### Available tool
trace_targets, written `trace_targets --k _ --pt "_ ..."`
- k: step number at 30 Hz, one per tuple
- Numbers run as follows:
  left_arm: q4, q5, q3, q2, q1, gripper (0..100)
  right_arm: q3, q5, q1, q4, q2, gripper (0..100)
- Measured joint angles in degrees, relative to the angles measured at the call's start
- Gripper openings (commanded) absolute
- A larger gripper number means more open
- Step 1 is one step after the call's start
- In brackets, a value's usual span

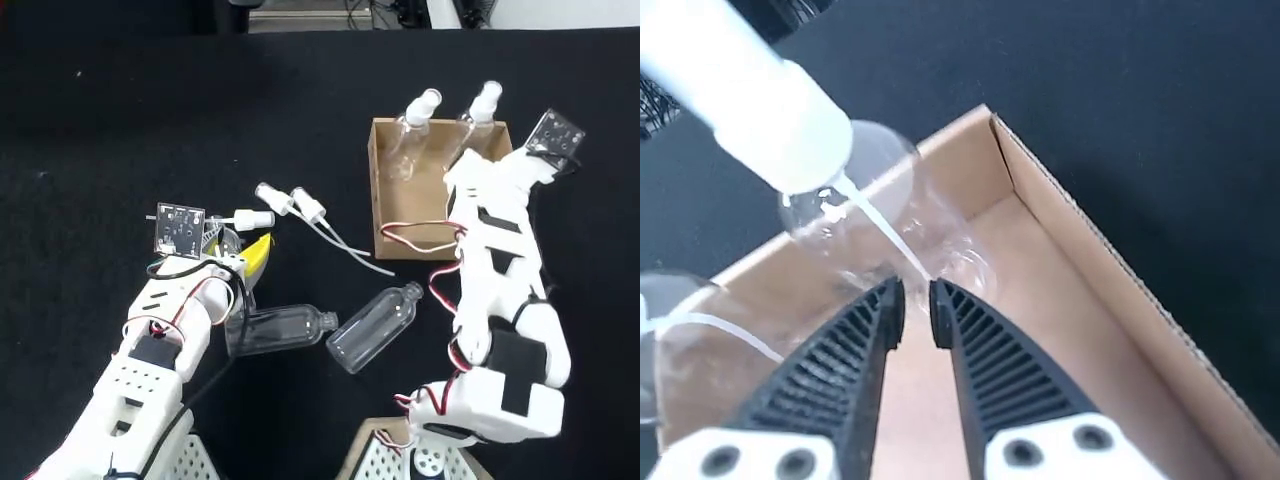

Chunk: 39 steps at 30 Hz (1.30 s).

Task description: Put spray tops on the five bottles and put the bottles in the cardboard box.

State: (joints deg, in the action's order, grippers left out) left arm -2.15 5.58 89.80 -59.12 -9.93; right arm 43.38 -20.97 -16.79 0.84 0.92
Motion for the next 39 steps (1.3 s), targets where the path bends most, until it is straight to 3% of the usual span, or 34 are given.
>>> trace_targets --k 12,25,39 --pt "0.0 0.0 0.0 0.0 0.0 25 2.7 -0.5 -2.6 -0.9 3.3 1.1" --pt "0.0 0.0 0.0 0.0 0.0 25 3.2 -0.5 -3.0 -22.3 -5.5 1.1" --pt "0.0 0.0 0.0 0.0 0.0 25 4.6 -0.5 -3.0 -22.9 -5.8 1.1"
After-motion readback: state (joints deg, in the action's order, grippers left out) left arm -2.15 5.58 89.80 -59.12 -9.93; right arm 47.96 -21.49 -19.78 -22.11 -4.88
